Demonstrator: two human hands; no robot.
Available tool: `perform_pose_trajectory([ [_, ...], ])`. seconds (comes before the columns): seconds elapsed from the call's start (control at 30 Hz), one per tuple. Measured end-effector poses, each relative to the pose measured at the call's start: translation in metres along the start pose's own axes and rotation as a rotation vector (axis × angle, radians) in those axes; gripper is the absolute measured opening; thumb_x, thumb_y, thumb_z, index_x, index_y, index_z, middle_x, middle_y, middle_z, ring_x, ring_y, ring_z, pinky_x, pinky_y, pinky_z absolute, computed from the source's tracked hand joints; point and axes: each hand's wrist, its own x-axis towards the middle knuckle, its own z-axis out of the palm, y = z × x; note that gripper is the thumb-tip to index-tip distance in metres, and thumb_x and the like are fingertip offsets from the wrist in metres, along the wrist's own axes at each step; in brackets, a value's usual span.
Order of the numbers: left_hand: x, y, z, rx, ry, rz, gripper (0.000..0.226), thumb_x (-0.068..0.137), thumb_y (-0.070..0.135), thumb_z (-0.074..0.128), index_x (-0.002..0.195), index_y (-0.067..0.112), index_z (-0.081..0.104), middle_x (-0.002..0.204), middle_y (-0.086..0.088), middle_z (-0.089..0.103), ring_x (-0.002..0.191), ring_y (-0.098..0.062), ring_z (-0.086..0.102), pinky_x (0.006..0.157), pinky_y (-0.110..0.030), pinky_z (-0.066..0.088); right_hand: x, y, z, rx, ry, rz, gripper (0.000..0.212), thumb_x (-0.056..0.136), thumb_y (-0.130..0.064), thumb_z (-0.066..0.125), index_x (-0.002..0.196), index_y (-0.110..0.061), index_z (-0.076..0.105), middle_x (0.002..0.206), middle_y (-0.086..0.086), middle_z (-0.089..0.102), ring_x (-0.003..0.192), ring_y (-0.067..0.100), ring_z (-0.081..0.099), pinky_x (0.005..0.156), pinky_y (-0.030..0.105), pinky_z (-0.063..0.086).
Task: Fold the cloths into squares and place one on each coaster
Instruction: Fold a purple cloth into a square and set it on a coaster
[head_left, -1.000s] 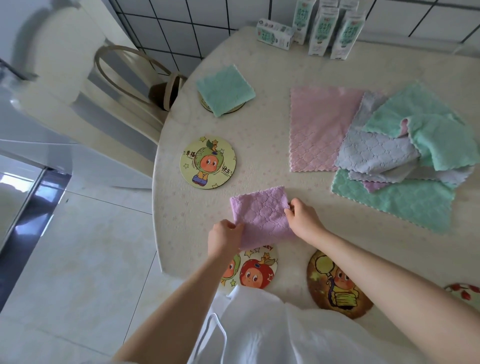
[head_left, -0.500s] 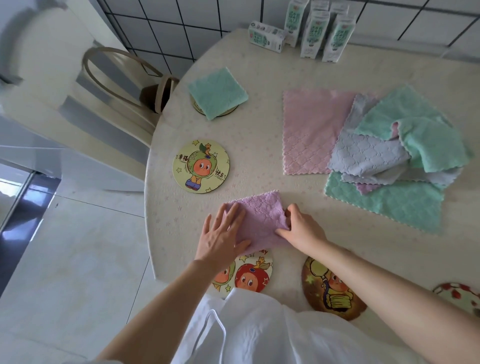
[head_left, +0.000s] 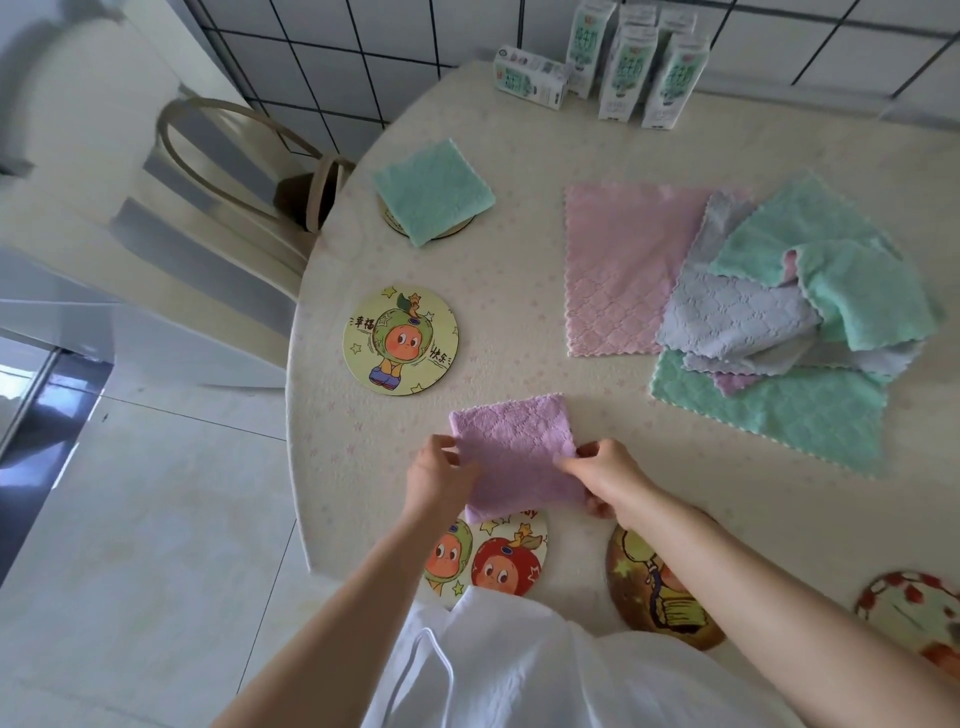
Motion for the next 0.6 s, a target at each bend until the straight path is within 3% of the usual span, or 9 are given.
perform_pose_trajectory([
  [0.1, 0.002, 0.011, 0.003, -0.188, -0.056, -0.151, 0.023, 0.082, 0.012, 0.062, 0.104, 0.013, 0.057, 0.095, -0.004, 0.066, 0.078, -0.016, 0.062, 0.058, -0.022, 0.048, 0.000, -0.009, -0.007, -0.025, -0.020, 0.071, 0.030, 0.082, -0.034, 0.067, 0.083, -0.010, 0.051, 0.063, 0.002, 0.038, 0.042, 0.015, 0.030, 0.040, 0.019, 0.022],
  [0.2, 0.005, 0.019, 0.002, -0.360, -0.124, -0.238, 0.007, 0.078, 0.009, 0.063, 0.081, 0.003, 0.066, 0.075, -0.008, 0.066, 0.066, -0.021, 0.056, 0.060, -0.027, 0.045, -0.002, -0.016, -0.012, -0.075, -0.035, 0.097, 0.036, 0.081, -0.038, 0.068, 0.096, -0.008, 0.056, 0.073, 0.003, 0.046, 0.053, 0.016, 0.040, 0.039, 0.020, 0.026],
  [0.27, 0.006, 0.025, -0.003, -0.457, -0.158, -0.268, 0.008, 0.079, 0.008, 0.065, 0.083, 0.001, 0.067, 0.078, -0.012, 0.067, 0.068, -0.022, 0.057, 0.063, -0.031, 0.048, -0.003, -0.024, -0.014, -0.083, -0.047, 0.056, 0.032, 0.081, -0.036, 0.068, 0.097, -0.011, 0.058, 0.077, 0.003, 0.050, 0.059, 0.017, 0.045, 0.044, 0.023, 0.031],
  [0.37, 0.014, 0.036, -0.020, -0.604, -0.196, -0.250, 0.012, 0.084, 0.003, 0.063, 0.094, -0.002, 0.064, 0.093, -0.017, 0.068, 0.081, -0.026, 0.061, 0.082, -0.038, 0.052, -0.004, -0.046, -0.015, -0.085, -0.055, -0.066, 0.024, 0.082, -0.031, 0.068, 0.094, -0.012, 0.060, 0.080, 0.002, 0.055, 0.069, 0.016, 0.049, 0.055, 0.025, 0.036],
  [0.47, 0.029, 0.044, -0.044, -0.774, -0.231, -0.222, 0.020, 0.087, -0.001, 0.058, 0.106, -0.002, 0.059, 0.100, -0.017, 0.067, 0.090, -0.026, 0.064, 0.085, -0.037, 0.054, -0.003, -0.082, -0.011, -0.045, -0.079, -0.197, 0.018, 0.083, -0.022, 0.069, 0.095, -0.014, 0.060, 0.084, -0.002, 0.061, 0.074, 0.010, 0.053, 0.061, 0.024, 0.040],
  [0.6, 0.057, 0.048, -0.079, -0.877, -0.135, -0.176, 0.018, 0.088, 0.000, 0.058, 0.105, 0.001, 0.060, 0.103, -0.016, 0.067, 0.095, -0.028, 0.064, 0.086, -0.039, 0.053, 0.009, -0.133, 0.009, -0.036, -0.087, -0.364, 0.017, 0.077, -0.014, 0.073, 0.092, -0.013, 0.064, 0.081, 0.000, 0.063, 0.072, 0.012, 0.054, 0.061, 0.022, 0.040],
])
